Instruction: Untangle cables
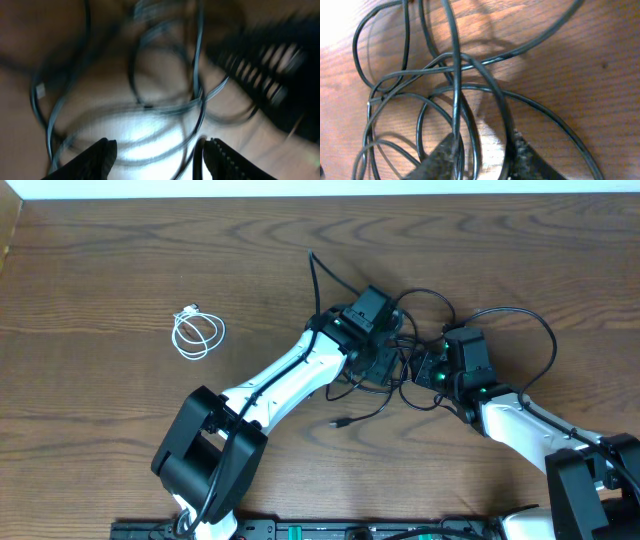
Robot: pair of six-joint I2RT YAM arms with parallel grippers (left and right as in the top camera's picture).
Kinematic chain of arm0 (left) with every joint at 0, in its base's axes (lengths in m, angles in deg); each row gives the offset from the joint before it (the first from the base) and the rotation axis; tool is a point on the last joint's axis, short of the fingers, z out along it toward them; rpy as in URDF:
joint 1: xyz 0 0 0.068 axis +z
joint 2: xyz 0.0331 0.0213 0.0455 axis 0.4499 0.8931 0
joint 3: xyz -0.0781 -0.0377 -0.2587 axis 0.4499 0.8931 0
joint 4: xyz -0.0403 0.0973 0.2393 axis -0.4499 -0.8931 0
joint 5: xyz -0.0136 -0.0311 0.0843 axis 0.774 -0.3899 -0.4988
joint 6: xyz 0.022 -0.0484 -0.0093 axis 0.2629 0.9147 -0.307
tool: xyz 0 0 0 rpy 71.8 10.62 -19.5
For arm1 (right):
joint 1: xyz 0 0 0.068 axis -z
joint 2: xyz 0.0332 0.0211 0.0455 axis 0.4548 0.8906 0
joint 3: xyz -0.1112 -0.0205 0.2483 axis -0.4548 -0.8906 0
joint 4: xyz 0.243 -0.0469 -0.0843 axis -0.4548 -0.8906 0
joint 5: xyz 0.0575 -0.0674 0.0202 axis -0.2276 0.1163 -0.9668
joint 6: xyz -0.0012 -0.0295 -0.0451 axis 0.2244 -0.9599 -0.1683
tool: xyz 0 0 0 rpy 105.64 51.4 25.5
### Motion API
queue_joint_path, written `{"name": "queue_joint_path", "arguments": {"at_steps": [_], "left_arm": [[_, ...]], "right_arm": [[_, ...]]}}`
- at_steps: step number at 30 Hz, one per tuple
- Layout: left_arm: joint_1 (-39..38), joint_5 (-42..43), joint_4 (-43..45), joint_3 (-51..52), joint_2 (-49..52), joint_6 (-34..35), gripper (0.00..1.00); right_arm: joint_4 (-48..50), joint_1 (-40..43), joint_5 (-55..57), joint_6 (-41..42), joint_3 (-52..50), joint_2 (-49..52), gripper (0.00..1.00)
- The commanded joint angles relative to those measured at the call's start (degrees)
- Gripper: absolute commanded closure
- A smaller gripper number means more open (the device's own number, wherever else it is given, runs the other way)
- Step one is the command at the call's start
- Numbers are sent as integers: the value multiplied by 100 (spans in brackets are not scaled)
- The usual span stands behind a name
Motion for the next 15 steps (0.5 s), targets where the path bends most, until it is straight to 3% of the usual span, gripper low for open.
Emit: {"name": "queue_joint_path", "arguments": {"at_steps": [1, 4, 9, 12, 15], "left_arm": [[22, -509, 323, -160, 33, 173, 39], [20, -1141, 553, -98, 33, 579, 39], [20, -1154, 590, -24, 33, 619, 39], [24, -1248, 560, 11, 33, 616, 39], [24, -1703, 494, 20, 33, 619, 39]], "right_arm": [[55, 26, -94, -310, -33, 61, 61], [66, 72, -350, -398, -33, -11, 58], [-234, 411, -800, -577, -33, -457, 55], [-859, 754, -286, -326, -33, -765, 47], [-1622, 1032, 645, 422, -33, -898, 47]]}}
